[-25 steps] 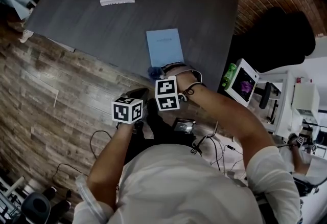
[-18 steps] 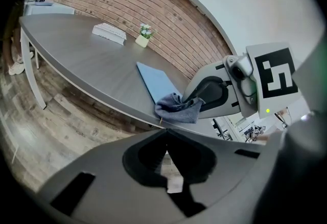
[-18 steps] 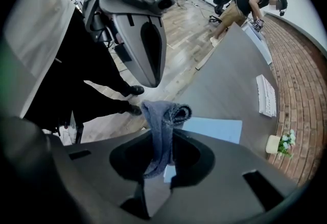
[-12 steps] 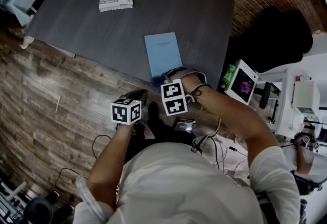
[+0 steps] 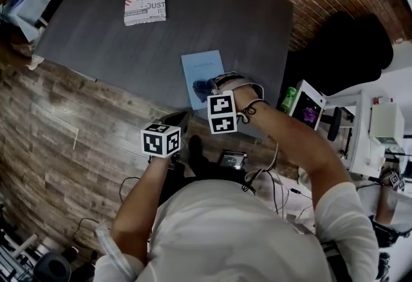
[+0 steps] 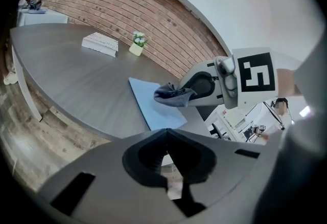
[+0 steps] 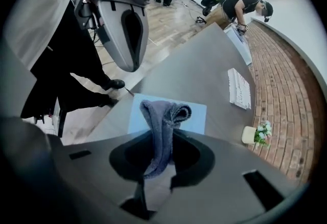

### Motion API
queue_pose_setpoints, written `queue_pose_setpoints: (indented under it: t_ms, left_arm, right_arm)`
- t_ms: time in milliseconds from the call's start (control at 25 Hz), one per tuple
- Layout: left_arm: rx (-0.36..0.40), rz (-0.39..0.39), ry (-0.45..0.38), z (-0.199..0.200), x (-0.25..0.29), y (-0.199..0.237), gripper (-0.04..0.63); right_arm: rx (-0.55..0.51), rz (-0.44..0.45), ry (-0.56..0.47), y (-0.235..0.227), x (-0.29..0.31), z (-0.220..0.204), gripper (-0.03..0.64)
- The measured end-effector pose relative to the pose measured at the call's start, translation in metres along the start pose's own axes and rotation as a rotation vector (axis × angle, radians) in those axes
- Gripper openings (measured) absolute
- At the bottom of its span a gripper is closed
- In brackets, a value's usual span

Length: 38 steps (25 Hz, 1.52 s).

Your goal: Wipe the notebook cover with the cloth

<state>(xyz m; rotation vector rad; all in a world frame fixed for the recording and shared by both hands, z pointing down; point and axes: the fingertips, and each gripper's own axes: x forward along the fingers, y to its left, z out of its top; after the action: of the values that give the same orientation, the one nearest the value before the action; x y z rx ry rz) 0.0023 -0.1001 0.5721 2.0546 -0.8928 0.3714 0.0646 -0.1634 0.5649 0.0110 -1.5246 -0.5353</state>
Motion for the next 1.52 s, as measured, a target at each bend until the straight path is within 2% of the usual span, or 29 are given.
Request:
queue_pose_setpoints:
  t_ms: [440,880,1160,1520]
  left_arm:
    - [-0.009,-0.062,0.001,0.022,0.014,-0.004,0.008]
    - [-0.029,-0.09,0.088,0.001,0.035,-0.007,0.008]
    - [-0.036,-0.094,0.108,-0.006,0.039,-0.009,0.008]
    - [-0.041,-0.089,0.116,-0.01,0.041,-0.01,0.008]
  right_arm:
    - [-0.021,-0.076,0.101,-0.062,0.037,-0.04,0.089]
    - [-0.024,-0.148,0.141,-0.116,0.068,-0.049,0.089]
    - [-0.072,-0.127,0.16,-0.102,0.089,-0.043,0.089]
    - [-0.099,-0.108,0.144,-0.083,0.083,-0.036,0.089]
